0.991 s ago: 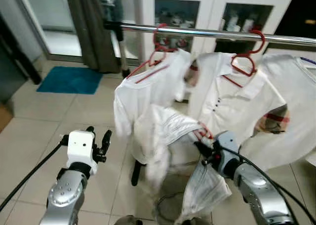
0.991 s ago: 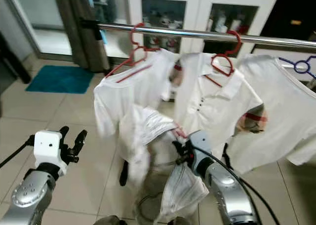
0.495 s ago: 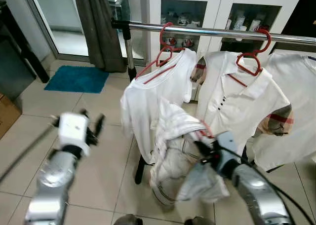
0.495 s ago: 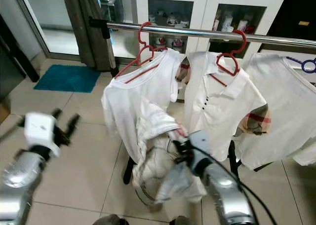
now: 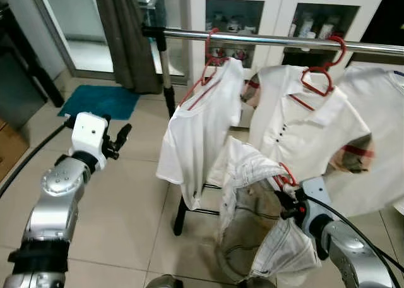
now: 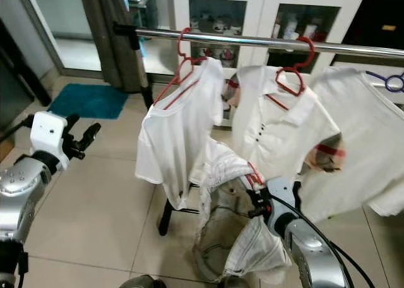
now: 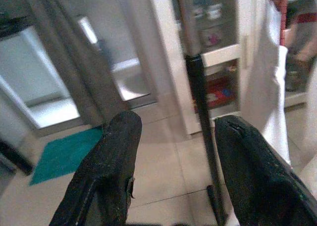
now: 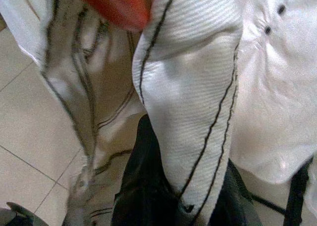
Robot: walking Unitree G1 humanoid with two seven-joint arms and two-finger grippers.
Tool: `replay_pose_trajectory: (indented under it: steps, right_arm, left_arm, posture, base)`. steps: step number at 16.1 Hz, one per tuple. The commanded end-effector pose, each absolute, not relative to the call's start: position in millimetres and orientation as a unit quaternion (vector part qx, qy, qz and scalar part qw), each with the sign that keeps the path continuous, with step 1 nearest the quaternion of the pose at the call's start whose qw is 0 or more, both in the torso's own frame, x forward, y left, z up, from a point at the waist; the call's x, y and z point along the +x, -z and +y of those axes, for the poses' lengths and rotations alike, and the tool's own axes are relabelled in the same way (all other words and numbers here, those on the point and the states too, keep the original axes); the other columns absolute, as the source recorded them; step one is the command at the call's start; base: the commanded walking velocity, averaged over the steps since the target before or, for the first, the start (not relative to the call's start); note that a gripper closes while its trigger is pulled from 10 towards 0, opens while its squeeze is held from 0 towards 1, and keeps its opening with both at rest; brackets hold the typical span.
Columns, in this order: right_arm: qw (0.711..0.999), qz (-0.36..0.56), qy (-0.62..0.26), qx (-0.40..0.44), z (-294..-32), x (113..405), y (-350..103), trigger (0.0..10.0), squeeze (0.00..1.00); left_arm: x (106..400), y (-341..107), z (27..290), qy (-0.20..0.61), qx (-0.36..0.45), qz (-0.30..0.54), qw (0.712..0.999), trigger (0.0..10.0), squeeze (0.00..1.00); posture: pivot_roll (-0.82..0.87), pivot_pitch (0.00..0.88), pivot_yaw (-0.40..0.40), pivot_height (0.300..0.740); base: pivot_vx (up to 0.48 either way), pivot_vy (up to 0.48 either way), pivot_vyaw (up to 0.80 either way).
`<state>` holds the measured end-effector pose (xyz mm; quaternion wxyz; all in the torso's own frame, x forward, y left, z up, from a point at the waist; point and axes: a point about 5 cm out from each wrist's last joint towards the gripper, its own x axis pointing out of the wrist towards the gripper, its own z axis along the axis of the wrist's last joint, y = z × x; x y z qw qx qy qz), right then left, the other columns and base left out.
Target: Hang hanger
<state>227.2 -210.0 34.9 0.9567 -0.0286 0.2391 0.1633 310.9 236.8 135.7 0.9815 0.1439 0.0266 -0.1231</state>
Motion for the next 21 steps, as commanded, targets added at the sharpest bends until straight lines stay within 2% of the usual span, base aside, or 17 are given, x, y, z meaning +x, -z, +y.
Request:
replay_pose_trajectory:
  steps: [1, 3, 4, 7, 9, 11, 12, 14, 16, 19, 21]
  right_arm:
    - [0.958, 0.211, -0.193, -0.026, -209, 227, -52, 10.0, 0.00]
    - [0.947, 0.230, -0.222, -0.045, -213, 219, -50, 10.0, 0.00]
    - [0.938, 0.235, -0.249, -0.057, -217, 215, -53, 10.0, 0.00]
    - [0.932, 0.224, -0.278, -0.066, -216, 220, -60, 10.0, 0.00]
    - [0.928, 0.217, -0.295, -0.064, -211, 222, -64, 10.0, 0.00]
    - [0.929, 0.216, -0.295, -0.061, -208, 222, -63, 10.0, 0.00]
    - [0.928, 0.215, -0.298, -0.058, -206, 221, -63, 10.0, 0.00]
    - [0.927, 0.216, -0.301, -0.058, -206, 219, -63, 10.0, 0.00]
    - [0.920, 0.238, -0.304, -0.072, -213, 210, -60, 10.0, 0.00]
    - [0.914, 0.273, -0.276, -0.115, -242, 203, -60, 10.0, 0.00]
    - [0.889, 0.294, -0.316, -0.154, -258, 196, -66, 10.0, 0.00]
  left_arm:
    - [323, -134, 235, 0.155, 0.144, 0.042, 0.977, 10.0, 0.00]
    - [330, -134, 227, 0.175, 0.131, 0.043, 0.975, 10.0, 0.00]
    - [334, -127, 212, 0.193, 0.119, 0.046, 0.973, 10.0, 0.00]
    - [346, -111, 194, 0.221, 0.121, 0.068, 0.965, 10.0, 0.00]
    - [353, -110, 171, 0.256, 0.108, 0.069, 0.958, 10.0, 0.00]
    - [354, -104, 145, 0.300, 0.100, 0.078, 0.945, 10.0, 0.00]
    - [349, -97, 115, 0.365, 0.083, 0.079, 0.924, 10.0, 0.00]
    - [343, -94, 96, 0.429, 0.059, 0.082, 0.898, 10.0, 0.00]
    - [340, -95, 90, 0.458, 0.047, 0.068, 0.885, 10.0, 0.00]
    - [339, -100, 108, 0.443, 0.045, 0.044, 0.894, 10.0, 0.00]
    - [337, -101, 126, 0.433, 0.044, 0.030, 0.900, 10.0, 0.00]
  posture:
    - [-0.07, 0.111, 0.077, 0.740]
    - [-0.08, 0.110, 0.081, 0.740]
    - [-0.08, 0.107, 0.080, 0.740]
    - [-0.08, 0.101, 0.072, 0.740]
    - [-0.09, 0.092, 0.069, 0.740]
    - [-0.10, 0.088, 0.072, 0.740]
    - [-0.11, 0.089, 0.077, 0.740]
    - [-0.11, 0.089, 0.081, 0.740]
    - [-0.11, 0.094, 0.084, 0.740]
    - [-0.10, 0.103, 0.080, 0.740]
    - [-0.10, 0.107, 0.075, 0.740]
  base:
    - [0.000, 0.000, 0.00]
    - [0.000, 0.000, 0.00]
    - [0.000, 0.000, 0.00]
    - [0.000, 0.000, 0.00]
    - [0.000, 0.000, 0.00]
    - [0.000, 0.000, 0.00]
    - [0.000, 0.000, 0.00]
    - [0.000, 0.000, 0.00]
    - [0.000, 0.000, 0.00]
    - [0.000, 0.000, 0.00]
    - [0.000, 0.000, 0.00]
